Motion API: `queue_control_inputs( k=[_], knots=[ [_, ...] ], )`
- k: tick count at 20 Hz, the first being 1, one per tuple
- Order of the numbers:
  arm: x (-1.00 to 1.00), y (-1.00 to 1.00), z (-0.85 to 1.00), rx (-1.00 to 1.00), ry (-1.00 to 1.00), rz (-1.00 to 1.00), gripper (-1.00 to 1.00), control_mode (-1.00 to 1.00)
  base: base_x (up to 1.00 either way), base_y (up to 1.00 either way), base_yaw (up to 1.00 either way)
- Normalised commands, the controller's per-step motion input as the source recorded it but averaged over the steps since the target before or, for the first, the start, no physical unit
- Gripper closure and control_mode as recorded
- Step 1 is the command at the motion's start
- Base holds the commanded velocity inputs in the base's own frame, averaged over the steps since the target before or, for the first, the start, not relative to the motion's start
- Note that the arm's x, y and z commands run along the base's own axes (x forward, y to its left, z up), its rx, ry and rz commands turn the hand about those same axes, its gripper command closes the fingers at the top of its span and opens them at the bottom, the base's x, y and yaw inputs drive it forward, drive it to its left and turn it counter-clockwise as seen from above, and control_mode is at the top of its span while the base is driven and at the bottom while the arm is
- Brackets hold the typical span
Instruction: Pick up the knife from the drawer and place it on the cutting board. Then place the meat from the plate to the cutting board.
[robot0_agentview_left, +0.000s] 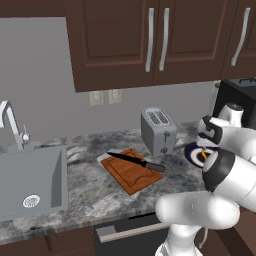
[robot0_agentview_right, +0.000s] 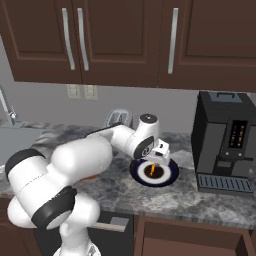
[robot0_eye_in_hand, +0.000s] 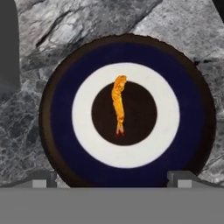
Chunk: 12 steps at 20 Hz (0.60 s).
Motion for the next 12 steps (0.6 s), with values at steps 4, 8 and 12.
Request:
queue_control_inputs(
  k=[4,8,12],
  knots=[
    [0.00,-0.01,-0.18,0.00,0.06,0.18,-1.00,-1.00,0.00,0.00,0.00],
    [0.00,0.00,-0.21,0.00,0.03,0.05,-1.00,-1.00,0.00,0.00,0.00],
    [0.04,0.00,-0.18,0.00,0.00,0.01,-1.00,-1.00,0.00,0.00,0.00]
  ],
)
